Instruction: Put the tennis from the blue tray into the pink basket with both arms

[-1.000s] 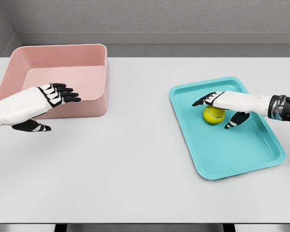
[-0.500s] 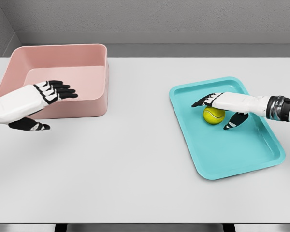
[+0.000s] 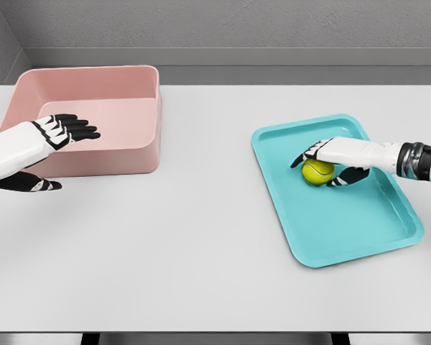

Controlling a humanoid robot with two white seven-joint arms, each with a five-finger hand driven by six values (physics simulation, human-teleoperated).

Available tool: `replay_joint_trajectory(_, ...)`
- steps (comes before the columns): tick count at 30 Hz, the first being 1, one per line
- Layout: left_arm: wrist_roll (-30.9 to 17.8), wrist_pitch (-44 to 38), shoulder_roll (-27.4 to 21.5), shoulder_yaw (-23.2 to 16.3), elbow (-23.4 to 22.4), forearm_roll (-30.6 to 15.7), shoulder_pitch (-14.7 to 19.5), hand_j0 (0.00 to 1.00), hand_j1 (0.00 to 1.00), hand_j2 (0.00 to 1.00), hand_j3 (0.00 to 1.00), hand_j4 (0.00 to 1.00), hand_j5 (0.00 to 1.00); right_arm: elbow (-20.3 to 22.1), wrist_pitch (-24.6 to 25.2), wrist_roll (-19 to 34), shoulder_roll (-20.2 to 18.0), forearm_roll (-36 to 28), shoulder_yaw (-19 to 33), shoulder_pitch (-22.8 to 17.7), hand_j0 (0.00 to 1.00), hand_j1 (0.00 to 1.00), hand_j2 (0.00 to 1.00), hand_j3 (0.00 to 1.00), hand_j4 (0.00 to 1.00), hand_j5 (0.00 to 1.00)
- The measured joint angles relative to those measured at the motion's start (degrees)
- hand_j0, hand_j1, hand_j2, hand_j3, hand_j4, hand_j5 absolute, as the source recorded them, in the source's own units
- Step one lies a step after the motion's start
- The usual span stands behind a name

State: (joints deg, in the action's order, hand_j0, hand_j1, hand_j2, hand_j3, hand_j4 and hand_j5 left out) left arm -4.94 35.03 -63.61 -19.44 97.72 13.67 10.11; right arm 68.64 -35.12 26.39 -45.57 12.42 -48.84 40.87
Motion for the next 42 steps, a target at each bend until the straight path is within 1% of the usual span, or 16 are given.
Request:
replay_joint_trajectory(2,-0.01,0.00,-0.01,0.01,0.00,-0.01,0.00,1.00,1.00,1.00,1.00,1.00,1.00,0.01,0.00,0.09,0.00,0.00,0.00,0.00,0.65,0.65,0.65,0.65,0.65,0.65)
replay_joint_trajectory(19,-0.10,0.00,0.15,0.08,-0.07,0.08,0.09,1.00,1.00,1.00,1.00,1.00,1.00,0.07,-0.02,0.41,0.23,0.08,0.18,0.09,0.59,0.59,0.59,0.59,0.59,0.59)
replay_joint_trajectory(23,-0.10,0.00,0.09,0.09,-0.10,0.07,0.09,1.00,1.00,1.00,1.00,1.00,1.00,0.51,-0.03,0.42,0.25,0.11,0.33,0.97,0.59,0.59,0.59,0.59,0.59,0.59)
replay_joint_trajectory(26,-0.10,0.00,0.07,0.09,-0.19,0.08,0.17,1.00,1.00,1.00,1.00,1.00,1.00,2.55,-0.02,0.42,0.12,0.09,1.24,1.58,0.59,0.59,0.59,0.59,0.59,0.59)
replay_joint_trajectory(32,-0.10,0.00,0.06,0.08,-0.19,0.07,0.09,1.00,1.00,1.00,1.00,1.00,1.00,7.92,-0.03,0.44,-0.44,0.07,3.06,1.58,0.59,0.59,0.59,0.59,0.59,0.59)
replay_joint_trajectory(42,-0.10,0.00,0.10,0.16,-0.19,0.07,0.09,1.00,1.00,1.00,1.00,1.00,1.00,13.19,-0.03,0.43,-0.19,-0.02,3.51,2.37,0.59,0.59,0.59,0.59,0.59,0.59)
